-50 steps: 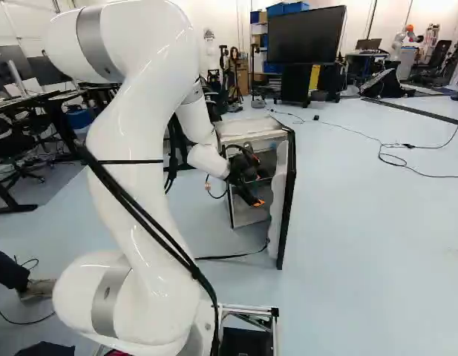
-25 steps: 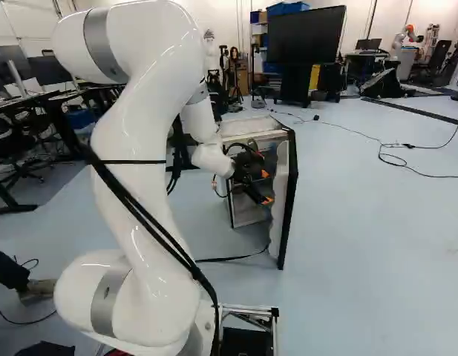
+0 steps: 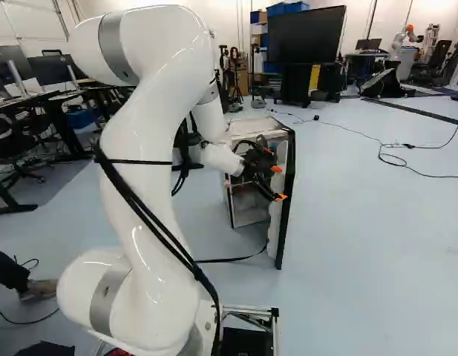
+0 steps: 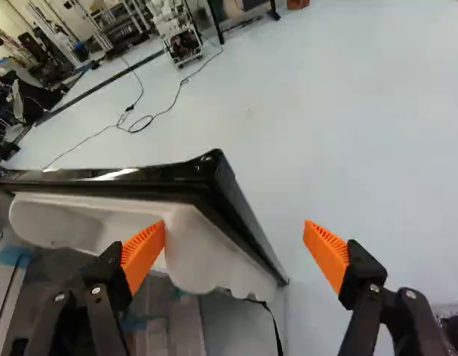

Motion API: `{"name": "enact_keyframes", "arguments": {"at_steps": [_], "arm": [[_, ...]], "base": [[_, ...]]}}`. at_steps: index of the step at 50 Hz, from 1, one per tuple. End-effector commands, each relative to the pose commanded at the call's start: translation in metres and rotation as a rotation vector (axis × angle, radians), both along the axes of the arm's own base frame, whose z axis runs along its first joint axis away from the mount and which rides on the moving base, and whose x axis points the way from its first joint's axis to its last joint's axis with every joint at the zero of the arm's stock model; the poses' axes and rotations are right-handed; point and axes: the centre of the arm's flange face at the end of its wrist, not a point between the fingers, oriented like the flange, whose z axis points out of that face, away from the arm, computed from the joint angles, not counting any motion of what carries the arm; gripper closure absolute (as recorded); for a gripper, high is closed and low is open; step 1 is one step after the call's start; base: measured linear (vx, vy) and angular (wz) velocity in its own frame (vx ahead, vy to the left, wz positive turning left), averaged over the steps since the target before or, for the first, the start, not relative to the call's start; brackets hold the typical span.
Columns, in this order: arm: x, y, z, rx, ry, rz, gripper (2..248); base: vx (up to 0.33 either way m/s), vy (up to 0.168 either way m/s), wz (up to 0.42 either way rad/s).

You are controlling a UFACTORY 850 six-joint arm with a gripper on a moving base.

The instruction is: Open the fridge door

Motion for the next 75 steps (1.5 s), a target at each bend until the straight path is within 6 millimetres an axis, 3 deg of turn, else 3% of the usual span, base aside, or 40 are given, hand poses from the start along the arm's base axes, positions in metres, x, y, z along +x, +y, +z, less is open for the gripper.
{"name": "enact_keyframes", "arguments": {"at_steps": [25,75], "arm": [[0.007,-0.053,0.005,-0.082,-0.026,-0.118,3],[0.083,-0.138,-0.005,-0.091,-0.147,-0.271,3]], "base": [[0.0,0.0,0.0],[0.0,0.0,0.0]]}}
